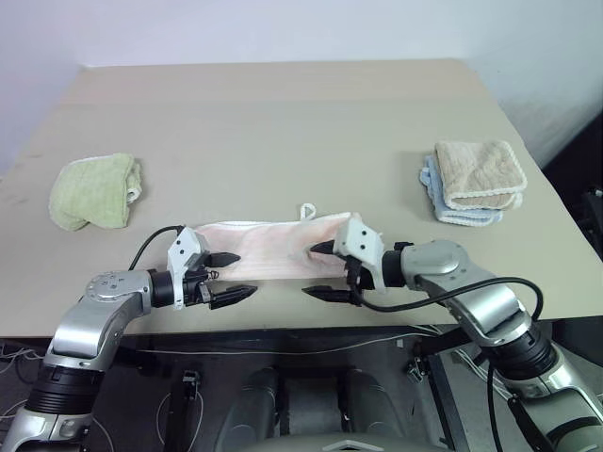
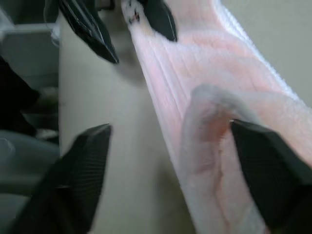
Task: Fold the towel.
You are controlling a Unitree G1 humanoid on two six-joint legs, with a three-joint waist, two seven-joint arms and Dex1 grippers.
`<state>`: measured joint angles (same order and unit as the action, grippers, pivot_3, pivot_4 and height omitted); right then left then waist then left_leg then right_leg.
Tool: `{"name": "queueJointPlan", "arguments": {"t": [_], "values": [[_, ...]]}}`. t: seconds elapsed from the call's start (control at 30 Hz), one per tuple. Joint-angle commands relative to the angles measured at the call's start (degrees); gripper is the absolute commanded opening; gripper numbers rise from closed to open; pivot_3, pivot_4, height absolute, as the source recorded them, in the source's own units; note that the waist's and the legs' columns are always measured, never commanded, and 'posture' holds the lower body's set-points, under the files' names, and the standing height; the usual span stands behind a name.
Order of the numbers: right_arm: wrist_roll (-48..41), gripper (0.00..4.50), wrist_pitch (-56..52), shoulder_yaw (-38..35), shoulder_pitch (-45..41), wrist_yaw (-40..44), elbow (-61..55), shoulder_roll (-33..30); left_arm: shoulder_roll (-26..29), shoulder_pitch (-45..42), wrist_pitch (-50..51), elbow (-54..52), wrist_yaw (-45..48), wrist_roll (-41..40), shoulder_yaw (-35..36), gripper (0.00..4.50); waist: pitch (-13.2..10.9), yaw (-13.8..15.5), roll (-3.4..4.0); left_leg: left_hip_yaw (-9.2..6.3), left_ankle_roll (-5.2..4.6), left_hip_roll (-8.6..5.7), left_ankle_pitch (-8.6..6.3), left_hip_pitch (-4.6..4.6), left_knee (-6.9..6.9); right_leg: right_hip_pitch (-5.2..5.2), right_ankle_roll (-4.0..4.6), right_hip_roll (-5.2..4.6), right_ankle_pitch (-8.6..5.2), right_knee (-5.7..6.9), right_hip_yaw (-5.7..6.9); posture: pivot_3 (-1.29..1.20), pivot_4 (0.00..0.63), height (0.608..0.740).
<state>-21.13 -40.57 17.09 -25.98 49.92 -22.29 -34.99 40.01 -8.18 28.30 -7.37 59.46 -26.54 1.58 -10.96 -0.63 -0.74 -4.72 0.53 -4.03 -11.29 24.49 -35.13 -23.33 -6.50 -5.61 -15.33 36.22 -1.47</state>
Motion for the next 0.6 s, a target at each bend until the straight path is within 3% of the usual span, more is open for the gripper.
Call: {"name": "queueJointPlan", "arguments": {"t": [0.03,0.2,0.33,0.6], "values": [[-5.2,4.01,-2.6,-7.0,-0.2,1.3,-4.5,-2.0,0.7,0.1,-0.5,-1.6,0.0,0.0,0.7,4.5,0.0,0.0,0.0,0.0,0.0,0.0,0.0,0.0,0.0,0.01,0.0,0.0,0.0,0.0,0.0,0.0,0.15,0.74],[-6.0,4.01,-3.6,-12.8,1.8,0.3,-4.6,-5.9,0.8,-0.6,-0.9,-0.8,0.3,0.1,0.7,4.5,0.0,0.1,0.0,0.0,0.0,0.0,0.0,0.0,0.0,0.02,0.0,-0.02,0.0,-0.01,0.0,0.0,0.15,0.74],[1.8,4.01,5.2,-11.1,4.6,0.0,-1.7,-9.8,0.7,-1.6,-1.6,-0.2,0.8,0.8,-0.2,4.5,0.0,0.1,0.0,0.01,0.0,0.0,0.0,0.0,0.01,0.01,0.01,-0.01,-0.01,-0.01,0.0,0.0,0.15,0.74],[6.0,4.01,11.6,-9.5,6.7,0.4,-0.9,-10.2,0.6,-2.9,-3.7,2.5,2.2,2.2,-0.9,4.5,0.0,0.0,0.0,0.04,0.0,0.01,0.0,-0.01,0.0,0.01,0.0,0.0,0.0,0.01,0.0,0.0,0.15,0.74]]}}
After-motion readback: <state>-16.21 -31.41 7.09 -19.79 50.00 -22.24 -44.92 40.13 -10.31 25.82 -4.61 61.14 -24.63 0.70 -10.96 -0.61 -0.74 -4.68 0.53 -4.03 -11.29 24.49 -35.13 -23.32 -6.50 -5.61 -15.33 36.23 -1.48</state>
